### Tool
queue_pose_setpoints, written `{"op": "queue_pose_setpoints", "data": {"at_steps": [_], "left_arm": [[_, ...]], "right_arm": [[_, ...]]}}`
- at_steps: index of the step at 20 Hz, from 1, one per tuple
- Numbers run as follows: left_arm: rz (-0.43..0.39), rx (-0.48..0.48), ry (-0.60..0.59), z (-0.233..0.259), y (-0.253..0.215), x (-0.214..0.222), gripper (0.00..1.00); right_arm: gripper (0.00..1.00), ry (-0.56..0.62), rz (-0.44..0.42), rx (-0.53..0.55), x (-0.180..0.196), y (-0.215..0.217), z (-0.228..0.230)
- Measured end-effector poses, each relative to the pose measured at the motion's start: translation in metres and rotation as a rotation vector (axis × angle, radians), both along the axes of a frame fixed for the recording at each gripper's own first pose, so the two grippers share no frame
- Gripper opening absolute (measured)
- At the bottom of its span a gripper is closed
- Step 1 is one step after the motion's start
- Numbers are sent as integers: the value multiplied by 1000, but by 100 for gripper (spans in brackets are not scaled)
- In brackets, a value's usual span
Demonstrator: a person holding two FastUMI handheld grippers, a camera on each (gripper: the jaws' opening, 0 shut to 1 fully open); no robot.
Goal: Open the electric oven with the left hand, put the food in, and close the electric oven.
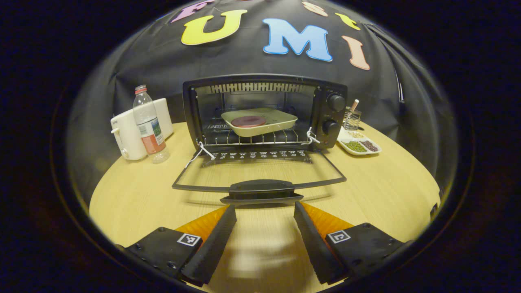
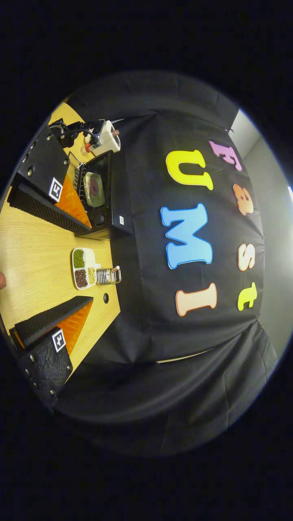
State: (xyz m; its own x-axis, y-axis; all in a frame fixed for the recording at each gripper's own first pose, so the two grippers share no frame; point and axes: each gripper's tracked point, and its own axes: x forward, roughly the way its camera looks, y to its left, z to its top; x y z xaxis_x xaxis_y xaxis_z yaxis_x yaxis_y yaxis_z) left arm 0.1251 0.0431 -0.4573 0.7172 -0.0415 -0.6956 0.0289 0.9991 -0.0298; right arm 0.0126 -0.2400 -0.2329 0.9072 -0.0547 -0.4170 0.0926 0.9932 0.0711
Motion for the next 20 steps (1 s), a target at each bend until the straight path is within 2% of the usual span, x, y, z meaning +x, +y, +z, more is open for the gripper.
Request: {"op": "queue_pose_setpoints", "data": {"at_steps": [4,7,10,12,14,20], "left_arm": [[28,19,41,-20,5,4,97],[14,36,37,-20,4,8,100],[13,35,36,-20,4,9,97],[9,43,36,-20,4,10,100],[9,48,29,-15,5,10,97],[8,48,-73,29,7,17,97]], "right_arm": [[98,2,-18,-21,6,-9,0],[98,12,-26,-20,9,-10,-3],[98,23,-30,-18,11,-9,-7],[98,30,-23,-11,11,-7,-8],[98,28,-14,-13,12,-8,-5],[98,9,16,-14,12,-3,1]]}}
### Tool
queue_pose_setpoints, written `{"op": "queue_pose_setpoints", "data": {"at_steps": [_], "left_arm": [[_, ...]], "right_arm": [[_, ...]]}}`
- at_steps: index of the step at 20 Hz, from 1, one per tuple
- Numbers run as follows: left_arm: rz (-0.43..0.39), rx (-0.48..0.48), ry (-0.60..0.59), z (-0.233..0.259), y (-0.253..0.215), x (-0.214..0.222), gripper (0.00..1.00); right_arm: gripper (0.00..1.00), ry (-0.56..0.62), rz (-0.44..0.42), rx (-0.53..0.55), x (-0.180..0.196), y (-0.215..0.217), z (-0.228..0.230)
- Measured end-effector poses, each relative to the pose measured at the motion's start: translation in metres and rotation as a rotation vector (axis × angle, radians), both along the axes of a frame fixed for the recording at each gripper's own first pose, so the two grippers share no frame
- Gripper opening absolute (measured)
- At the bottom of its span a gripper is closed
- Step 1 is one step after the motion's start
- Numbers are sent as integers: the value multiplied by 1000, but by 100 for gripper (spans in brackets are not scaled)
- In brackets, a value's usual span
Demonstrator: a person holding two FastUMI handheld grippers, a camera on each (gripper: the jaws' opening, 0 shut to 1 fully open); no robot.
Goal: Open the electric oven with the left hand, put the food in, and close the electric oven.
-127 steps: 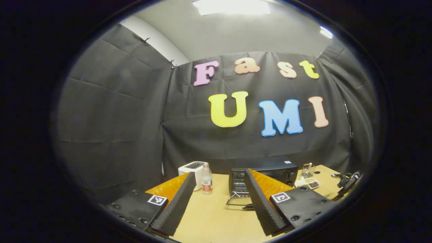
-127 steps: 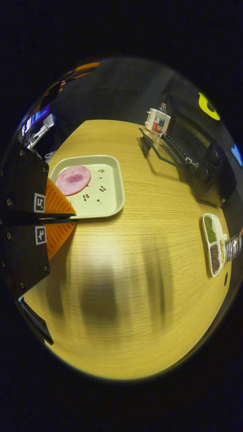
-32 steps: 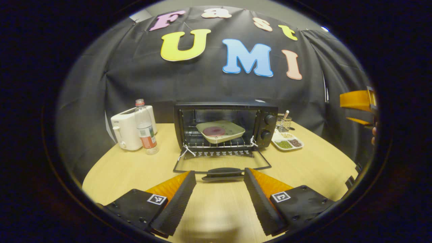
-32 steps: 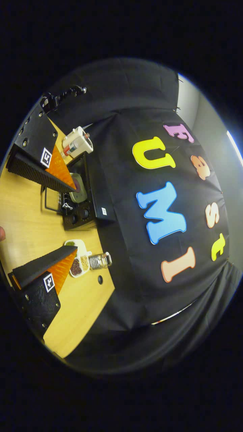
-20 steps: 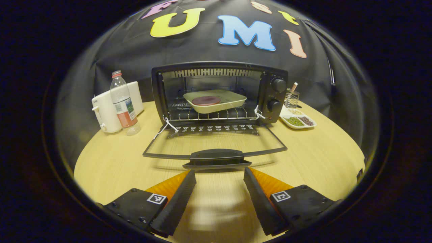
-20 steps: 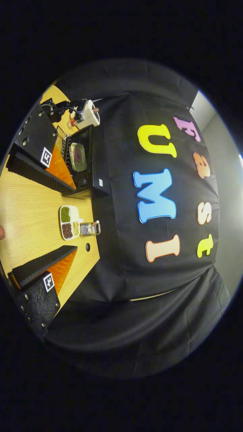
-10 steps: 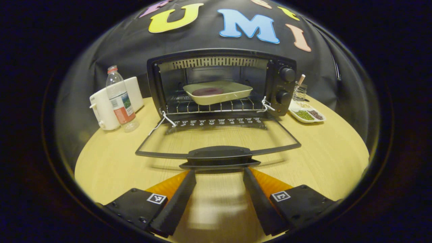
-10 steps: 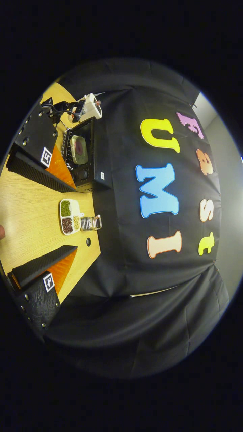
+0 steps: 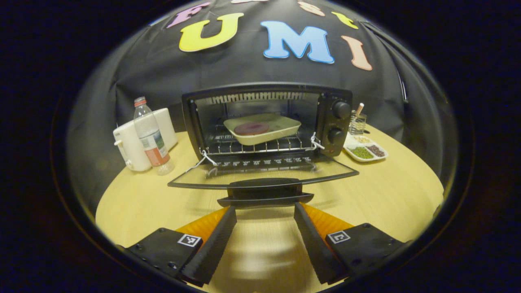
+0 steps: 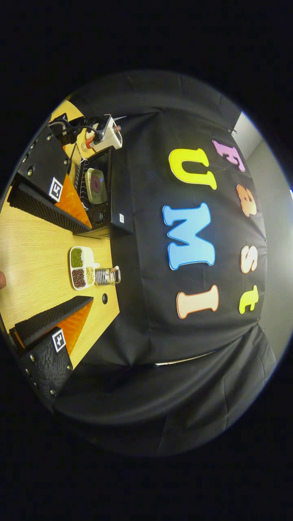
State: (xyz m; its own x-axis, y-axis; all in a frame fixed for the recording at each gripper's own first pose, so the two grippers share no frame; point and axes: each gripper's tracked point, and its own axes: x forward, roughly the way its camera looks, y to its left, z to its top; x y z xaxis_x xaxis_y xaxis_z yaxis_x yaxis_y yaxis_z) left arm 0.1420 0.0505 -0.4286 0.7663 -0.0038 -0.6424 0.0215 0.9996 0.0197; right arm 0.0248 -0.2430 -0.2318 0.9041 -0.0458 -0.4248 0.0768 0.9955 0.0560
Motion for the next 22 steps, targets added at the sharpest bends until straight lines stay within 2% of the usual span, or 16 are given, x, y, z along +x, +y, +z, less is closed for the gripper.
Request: {"op": "queue_pose_setpoints", "data": {"at_steps": [1,2,3,4,6,7,8,12,14,16,17,18,21,22], "left_arm": [[1,-2,-18,8,1,2,100],[2,-3,-30,13,1,3,97],[3,-4,-44,18,1,4,100],[5,-4,-56,23,1,7,97],[10,-8,-80,33,1,14,97],[13,-13,-96,40,1,18,100],[11,-18,-116,49,2,22,97],[-21,-13,-197,78,2,51,97],[-34,-3,-235,92,0,74,100],[-43,1,-279,117,-4,91,97],[-45,-2,-302,133,-8,92,91],[-45,-8,-325,149,-10,91,100],[-42,-26,-390,197,-22,74,97],[-37,-26,-411,213,-26,66,100]], "right_arm": [[98,-2,4,2,1,1,0],[98,-1,8,3,0,1,0],[98,1,12,6,0,2,0],[98,3,14,9,-1,2,1],[98,7,16,10,-2,3,0],[98,8,14,8,-3,3,0],[98,9,13,7,-3,3,-1],[98,15,-9,14,-2,0,0],[98,9,-19,11,0,-1,2],[98,-7,-25,5,0,-3,7],[98,-18,-27,3,1,-5,13],[98,-32,-28,3,1,-8,19],[98,-67,-22,0,-6,-23,43],[98,-79,-11,-3,-8,-25,50]]}}
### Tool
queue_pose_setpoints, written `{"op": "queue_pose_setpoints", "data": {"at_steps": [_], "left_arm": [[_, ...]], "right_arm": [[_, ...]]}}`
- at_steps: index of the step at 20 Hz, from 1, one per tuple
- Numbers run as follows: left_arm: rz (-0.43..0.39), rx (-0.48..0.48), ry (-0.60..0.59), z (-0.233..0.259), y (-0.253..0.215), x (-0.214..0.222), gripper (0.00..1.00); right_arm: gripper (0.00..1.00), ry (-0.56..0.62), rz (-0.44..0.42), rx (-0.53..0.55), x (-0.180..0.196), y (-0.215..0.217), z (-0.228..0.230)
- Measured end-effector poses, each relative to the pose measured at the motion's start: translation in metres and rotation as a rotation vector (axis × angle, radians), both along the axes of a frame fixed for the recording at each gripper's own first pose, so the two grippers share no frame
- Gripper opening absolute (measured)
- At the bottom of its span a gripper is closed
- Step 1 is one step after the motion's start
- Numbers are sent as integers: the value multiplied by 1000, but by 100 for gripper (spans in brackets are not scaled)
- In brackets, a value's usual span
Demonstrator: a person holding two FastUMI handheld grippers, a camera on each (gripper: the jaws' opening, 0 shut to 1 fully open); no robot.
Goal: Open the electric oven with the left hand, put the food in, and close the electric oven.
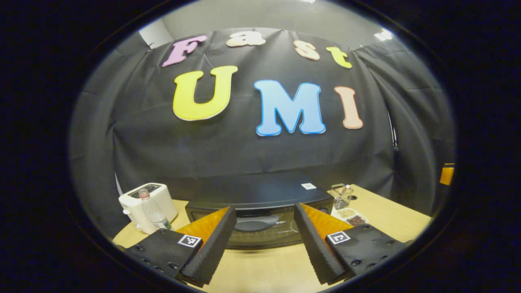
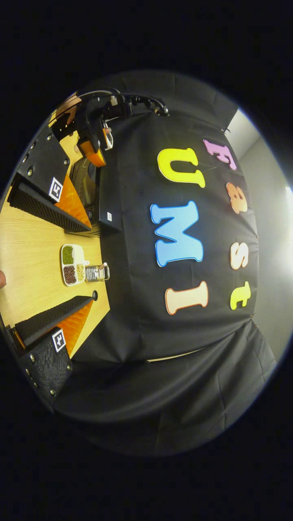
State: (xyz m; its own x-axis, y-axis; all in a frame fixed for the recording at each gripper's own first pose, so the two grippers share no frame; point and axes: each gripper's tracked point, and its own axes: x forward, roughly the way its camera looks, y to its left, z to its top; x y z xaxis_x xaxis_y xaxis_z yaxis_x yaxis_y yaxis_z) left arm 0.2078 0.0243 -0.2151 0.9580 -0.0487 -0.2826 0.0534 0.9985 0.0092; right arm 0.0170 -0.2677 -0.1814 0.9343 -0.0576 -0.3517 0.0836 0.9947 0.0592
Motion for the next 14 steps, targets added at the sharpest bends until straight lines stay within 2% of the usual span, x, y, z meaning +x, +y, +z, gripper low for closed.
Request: {"op": "queue_pose_setpoints", "data": {"at_steps": [2,4,5,9,14], "left_arm": [[13,-1,-38,35,-8,-18,100],[36,2,-72,67,-13,-41,91],[54,9,-88,80,-14,-55,100],[141,24,-123,117,-7,-118,100],[175,32,-138,144,11,-180,100]], "right_arm": [[98,-24,27,-11,-5,-7,16],[98,-59,51,-27,-12,-16,35],[98,-74,65,-38,-16,-19,43],[97,-122,123,-78,-29,-20,64],[98,-172,174,-72,-51,1,83]]}}
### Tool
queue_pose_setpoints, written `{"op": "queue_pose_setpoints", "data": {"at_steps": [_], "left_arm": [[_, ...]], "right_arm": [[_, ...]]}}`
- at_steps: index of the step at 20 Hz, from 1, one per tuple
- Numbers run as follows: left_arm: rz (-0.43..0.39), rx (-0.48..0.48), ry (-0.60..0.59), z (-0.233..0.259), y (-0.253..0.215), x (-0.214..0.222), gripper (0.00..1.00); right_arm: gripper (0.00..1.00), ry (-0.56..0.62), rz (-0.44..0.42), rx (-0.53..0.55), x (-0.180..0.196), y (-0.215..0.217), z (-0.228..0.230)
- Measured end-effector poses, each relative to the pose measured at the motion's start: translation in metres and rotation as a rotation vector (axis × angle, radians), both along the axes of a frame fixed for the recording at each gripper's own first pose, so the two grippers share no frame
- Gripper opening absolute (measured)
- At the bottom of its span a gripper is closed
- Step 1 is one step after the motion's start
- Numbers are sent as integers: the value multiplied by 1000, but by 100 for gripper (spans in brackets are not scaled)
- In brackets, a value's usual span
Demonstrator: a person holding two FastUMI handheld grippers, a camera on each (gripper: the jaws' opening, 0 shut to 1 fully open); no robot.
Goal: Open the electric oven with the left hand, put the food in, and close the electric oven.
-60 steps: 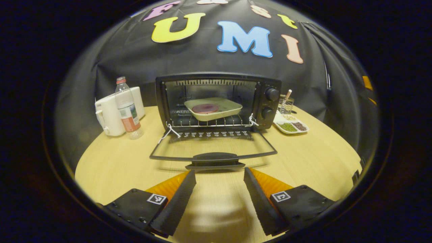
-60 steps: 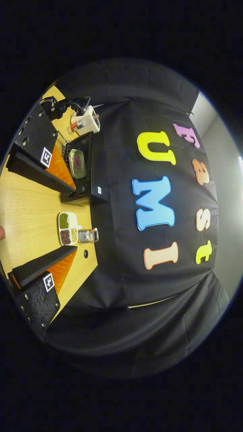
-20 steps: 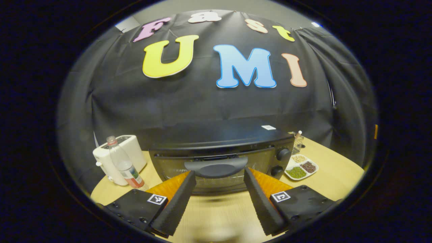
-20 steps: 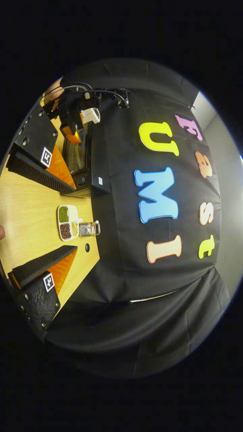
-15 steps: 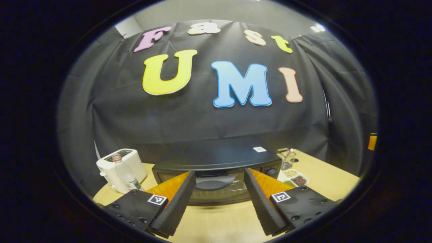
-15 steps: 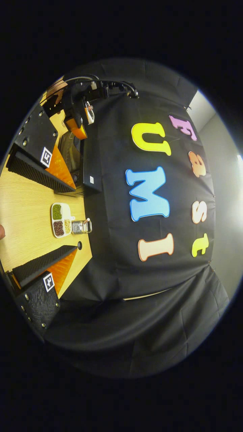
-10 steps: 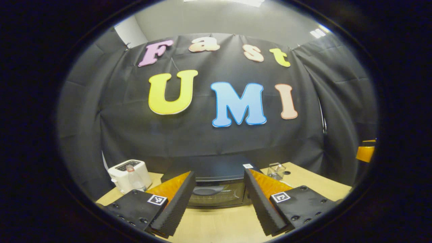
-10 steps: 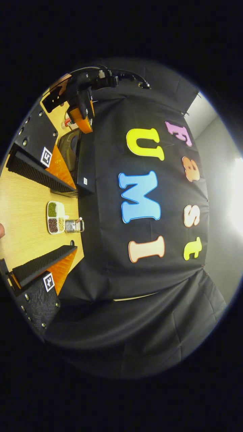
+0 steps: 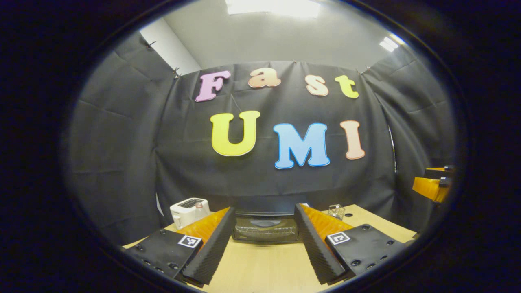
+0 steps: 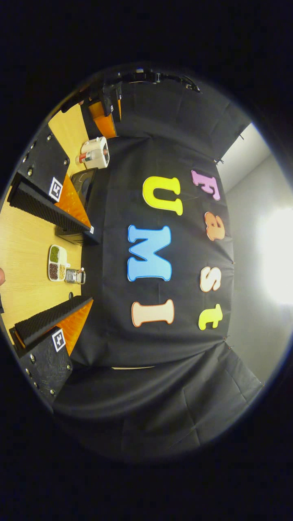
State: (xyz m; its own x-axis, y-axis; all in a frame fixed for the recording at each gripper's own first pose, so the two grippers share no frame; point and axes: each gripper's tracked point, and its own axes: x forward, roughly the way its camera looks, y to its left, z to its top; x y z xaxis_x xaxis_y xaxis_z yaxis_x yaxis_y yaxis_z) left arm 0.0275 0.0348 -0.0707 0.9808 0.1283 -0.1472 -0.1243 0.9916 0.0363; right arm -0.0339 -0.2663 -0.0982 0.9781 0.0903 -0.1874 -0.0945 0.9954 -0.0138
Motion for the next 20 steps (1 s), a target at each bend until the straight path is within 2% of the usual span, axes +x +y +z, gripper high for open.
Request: {"op": "queue_pose_setpoints", "data": {"at_steps": [1,2,3,7,11,15,19,20], "left_arm": [[2,1,-3,4,4,-9,100],[7,1,-7,9,11,-17,90],[11,-4,-19,14,17,-24,100],[22,-20,-36,24,43,-52,99],[54,12,-63,38,74,-70,97],[59,-18,-59,37,85,-83,100],[61,-16,-67,42,90,-88,100],[58,-18,-69,42,89,-88,90]], "right_arm": [[98,3,2,4,-4,5,1],[97,0,4,7,-9,11,3],[98,-4,0,10,-12,17,6],[97,-19,-13,28,-25,37,14],[98,-38,-23,36,-25,51,24],[97,-52,-25,45,-25,65,31],[98,-56,9,56,-27,81,29],[98,-51,12,55,-27,83,28]]}}
